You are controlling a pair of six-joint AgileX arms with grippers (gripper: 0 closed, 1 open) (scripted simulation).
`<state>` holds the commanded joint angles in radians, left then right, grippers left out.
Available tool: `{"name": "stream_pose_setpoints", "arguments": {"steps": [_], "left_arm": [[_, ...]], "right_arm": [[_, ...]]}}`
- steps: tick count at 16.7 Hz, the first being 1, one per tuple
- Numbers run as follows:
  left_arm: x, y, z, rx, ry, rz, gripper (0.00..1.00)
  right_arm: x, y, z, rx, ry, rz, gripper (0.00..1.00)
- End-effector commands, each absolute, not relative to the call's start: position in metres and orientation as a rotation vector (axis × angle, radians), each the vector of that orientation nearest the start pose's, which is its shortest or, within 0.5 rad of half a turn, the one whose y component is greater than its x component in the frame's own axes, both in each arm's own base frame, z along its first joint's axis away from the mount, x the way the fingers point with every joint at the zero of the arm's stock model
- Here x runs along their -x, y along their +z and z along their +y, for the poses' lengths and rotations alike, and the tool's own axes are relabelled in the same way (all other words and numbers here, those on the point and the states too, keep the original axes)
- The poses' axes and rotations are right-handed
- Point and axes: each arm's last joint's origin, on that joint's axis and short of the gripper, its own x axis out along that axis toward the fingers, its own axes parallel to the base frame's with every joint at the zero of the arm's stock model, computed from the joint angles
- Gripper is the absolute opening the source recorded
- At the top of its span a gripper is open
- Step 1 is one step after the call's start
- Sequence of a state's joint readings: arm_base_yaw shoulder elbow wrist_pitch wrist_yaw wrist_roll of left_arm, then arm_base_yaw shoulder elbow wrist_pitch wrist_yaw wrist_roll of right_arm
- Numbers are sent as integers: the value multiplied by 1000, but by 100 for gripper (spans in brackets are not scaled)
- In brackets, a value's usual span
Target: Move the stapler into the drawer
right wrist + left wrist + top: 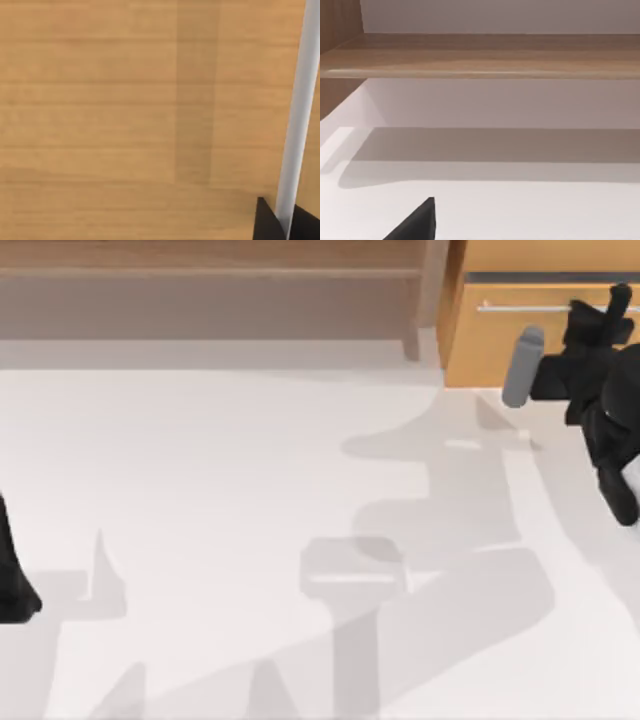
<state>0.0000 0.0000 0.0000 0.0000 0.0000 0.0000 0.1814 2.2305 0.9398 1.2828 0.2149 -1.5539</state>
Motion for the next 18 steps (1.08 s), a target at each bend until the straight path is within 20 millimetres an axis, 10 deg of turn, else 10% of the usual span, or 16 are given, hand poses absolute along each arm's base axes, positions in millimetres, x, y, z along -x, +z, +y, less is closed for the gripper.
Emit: {"name": "stream_pose_setpoints", "arguments": {"steps": [18], "left_arm": [[-106, 160, -1, 0, 0, 0, 100]], "right_arm": [[-334, 84, 71, 1572, 8, 25, 0]]}}
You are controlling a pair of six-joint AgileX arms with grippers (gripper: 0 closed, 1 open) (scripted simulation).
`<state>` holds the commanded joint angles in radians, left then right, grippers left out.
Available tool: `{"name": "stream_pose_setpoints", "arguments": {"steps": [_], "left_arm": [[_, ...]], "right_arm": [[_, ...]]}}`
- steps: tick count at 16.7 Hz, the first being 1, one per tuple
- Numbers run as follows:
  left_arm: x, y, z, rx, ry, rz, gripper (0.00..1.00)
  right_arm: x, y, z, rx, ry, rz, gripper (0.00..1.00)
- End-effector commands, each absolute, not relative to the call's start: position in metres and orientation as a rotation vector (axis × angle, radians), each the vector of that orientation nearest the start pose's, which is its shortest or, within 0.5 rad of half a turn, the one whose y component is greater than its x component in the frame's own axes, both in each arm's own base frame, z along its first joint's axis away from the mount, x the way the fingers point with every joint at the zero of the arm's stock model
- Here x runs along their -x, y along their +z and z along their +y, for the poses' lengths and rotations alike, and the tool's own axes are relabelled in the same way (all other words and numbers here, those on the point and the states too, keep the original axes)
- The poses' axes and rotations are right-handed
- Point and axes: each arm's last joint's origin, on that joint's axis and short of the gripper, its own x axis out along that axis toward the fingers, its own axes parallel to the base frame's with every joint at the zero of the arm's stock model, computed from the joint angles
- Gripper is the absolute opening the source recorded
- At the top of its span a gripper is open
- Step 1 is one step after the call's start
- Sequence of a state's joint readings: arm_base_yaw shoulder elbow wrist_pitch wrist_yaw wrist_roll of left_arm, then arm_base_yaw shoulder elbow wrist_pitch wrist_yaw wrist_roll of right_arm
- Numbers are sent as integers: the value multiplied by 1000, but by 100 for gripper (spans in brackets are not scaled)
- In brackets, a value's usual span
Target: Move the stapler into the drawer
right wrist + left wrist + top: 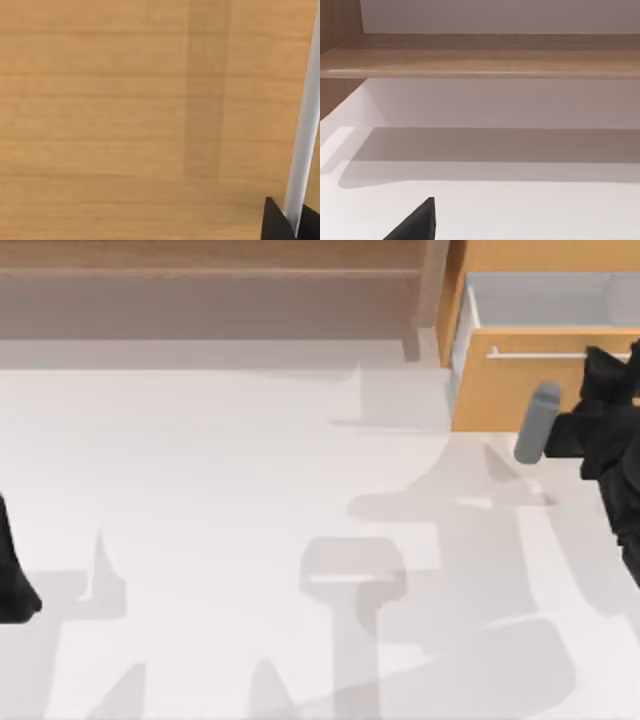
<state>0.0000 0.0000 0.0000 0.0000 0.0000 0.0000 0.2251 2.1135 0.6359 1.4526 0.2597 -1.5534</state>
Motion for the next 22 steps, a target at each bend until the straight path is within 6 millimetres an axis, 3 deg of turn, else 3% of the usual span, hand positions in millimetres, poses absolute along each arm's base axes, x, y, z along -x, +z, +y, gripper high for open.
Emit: {"name": "stream_pose_setpoints", "arguments": {"steps": [4, 10, 18, 22], "left_arm": [[-106, 160, -1, 0, 0, 0, 100], [-106, 160, -1, 0, 0, 0, 100], [-106, 160, -1, 0, 0, 0, 100], [-106, 160, -1, 0, 0, 0, 100]], "right_arm": [[-306, 86, 70, 1570, 3, 21, 0], [-302, 87, 70, 1569, -7, 15, 0], [-244, 87, 70, 1570, -3, 19, 0], [-243, 87, 70, 1570, -4, 17, 0]]}}
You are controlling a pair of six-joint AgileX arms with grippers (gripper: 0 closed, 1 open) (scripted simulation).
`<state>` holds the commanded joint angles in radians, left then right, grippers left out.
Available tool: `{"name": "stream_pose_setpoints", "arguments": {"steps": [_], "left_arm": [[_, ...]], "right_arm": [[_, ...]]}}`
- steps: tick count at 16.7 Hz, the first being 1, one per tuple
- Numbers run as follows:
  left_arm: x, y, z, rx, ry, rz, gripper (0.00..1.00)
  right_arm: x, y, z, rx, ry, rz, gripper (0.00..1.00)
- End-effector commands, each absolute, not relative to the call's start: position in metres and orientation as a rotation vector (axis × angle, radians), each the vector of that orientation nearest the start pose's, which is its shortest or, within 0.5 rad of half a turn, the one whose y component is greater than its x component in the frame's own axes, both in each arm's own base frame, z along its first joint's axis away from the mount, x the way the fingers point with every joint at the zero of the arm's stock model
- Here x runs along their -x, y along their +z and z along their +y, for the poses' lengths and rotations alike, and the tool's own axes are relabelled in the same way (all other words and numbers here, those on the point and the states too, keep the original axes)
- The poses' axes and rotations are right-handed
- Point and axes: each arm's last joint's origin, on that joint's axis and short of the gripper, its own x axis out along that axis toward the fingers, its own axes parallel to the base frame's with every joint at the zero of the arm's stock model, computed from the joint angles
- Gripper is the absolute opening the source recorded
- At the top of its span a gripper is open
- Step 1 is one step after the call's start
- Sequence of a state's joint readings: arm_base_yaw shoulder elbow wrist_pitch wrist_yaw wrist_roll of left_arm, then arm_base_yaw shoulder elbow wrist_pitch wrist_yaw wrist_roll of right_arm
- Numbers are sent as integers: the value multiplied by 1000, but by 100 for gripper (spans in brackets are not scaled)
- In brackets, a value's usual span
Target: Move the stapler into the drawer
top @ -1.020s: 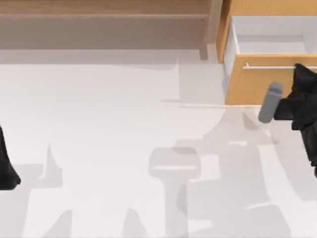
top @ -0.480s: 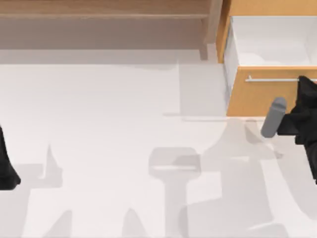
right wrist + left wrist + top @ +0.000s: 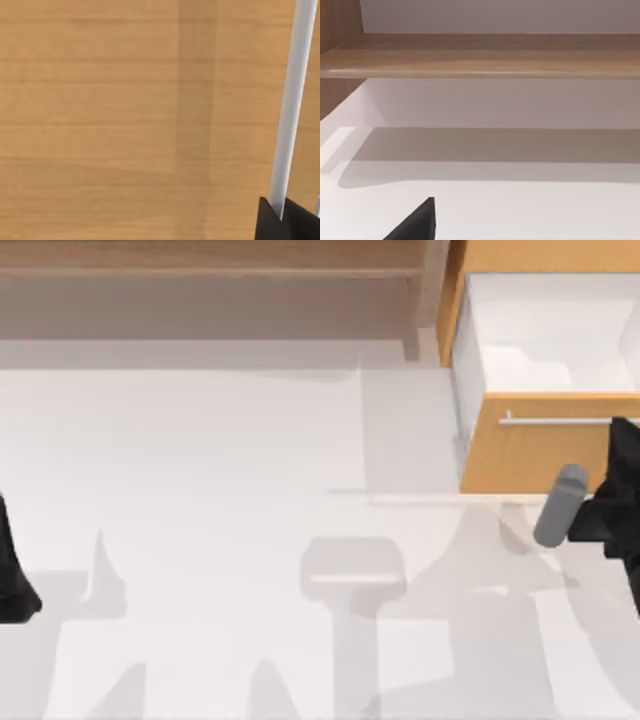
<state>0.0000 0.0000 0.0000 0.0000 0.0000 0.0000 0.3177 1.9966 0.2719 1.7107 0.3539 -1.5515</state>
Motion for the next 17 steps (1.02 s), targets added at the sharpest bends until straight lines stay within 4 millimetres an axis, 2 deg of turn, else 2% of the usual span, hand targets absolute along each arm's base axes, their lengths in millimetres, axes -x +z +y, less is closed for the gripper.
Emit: {"name": "stream_pose_setpoints", "arguments": {"steps": [13, 17], "left_arm": [[-106, 160, -1, 0, 0, 0, 100], [-106, 160, -1, 0, 0, 0, 100]], "right_arm": [[-243, 87, 70, 1570, -4, 17, 98], [-243, 87, 70, 1570, -4, 17, 100]]}}
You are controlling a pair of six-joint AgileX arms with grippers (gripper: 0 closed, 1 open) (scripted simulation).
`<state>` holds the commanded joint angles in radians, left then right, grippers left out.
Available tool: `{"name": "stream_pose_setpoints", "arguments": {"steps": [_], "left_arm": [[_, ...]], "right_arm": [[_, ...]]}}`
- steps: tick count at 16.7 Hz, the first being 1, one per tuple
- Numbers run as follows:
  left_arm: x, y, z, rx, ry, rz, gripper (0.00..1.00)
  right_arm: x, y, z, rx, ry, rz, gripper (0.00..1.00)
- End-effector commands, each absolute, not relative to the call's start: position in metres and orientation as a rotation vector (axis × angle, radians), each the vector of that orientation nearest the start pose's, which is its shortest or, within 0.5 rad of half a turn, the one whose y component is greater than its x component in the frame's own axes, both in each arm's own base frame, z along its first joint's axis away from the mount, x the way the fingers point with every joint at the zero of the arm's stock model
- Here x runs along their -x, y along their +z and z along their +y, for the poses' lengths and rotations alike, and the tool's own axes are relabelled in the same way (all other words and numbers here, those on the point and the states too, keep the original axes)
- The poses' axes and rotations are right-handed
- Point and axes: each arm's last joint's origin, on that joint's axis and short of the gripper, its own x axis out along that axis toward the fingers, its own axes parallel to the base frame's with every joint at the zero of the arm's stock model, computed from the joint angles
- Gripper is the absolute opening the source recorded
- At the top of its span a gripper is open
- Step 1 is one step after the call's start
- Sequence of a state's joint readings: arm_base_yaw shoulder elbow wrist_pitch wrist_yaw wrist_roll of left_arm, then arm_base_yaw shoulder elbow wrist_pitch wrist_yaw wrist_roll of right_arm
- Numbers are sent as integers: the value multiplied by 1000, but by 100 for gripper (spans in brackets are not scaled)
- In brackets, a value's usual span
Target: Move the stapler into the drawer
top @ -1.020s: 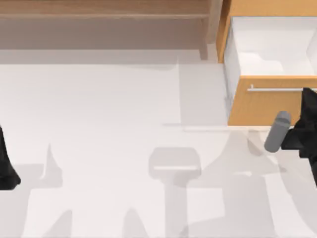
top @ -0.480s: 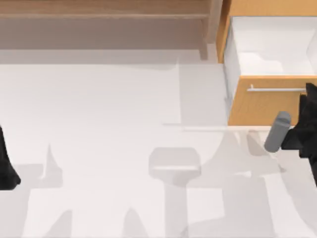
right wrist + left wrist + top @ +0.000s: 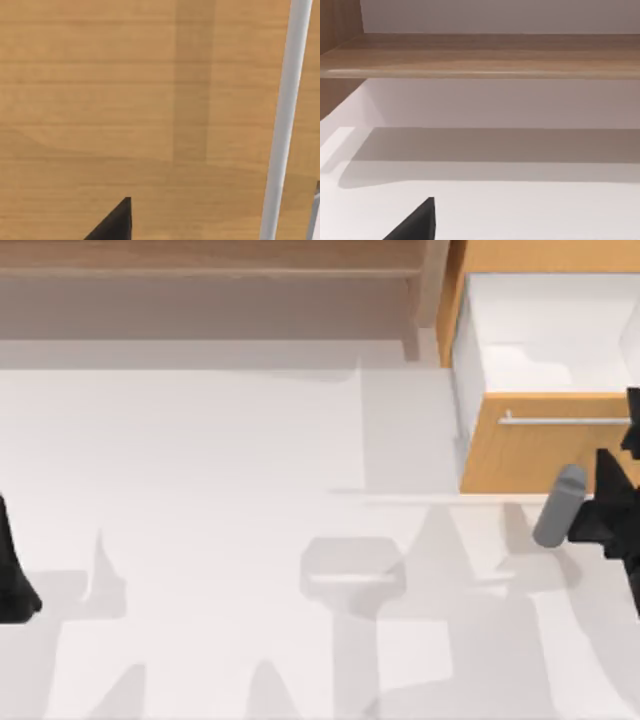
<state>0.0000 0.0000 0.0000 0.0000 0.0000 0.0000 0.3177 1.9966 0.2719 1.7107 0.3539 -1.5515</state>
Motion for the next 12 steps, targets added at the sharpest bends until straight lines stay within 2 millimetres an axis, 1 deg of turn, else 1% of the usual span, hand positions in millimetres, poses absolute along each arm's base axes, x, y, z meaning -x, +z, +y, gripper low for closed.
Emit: {"name": "stream_pose_setpoints", "arguments": {"steps": [6, 10, 12], "left_arm": [[-106, 160, -1, 0, 0, 0, 100], [-106, 160, -1, 0, 0, 0, 100], [-106, 160, -1, 0, 0, 0, 100]], "right_arm": [[-242, 87, 70, 1569, -5, 15, 100], [-226, 87, 70, 1570, -4, 17, 100], [-223, 87, 70, 1569, -6, 17, 100]]}}
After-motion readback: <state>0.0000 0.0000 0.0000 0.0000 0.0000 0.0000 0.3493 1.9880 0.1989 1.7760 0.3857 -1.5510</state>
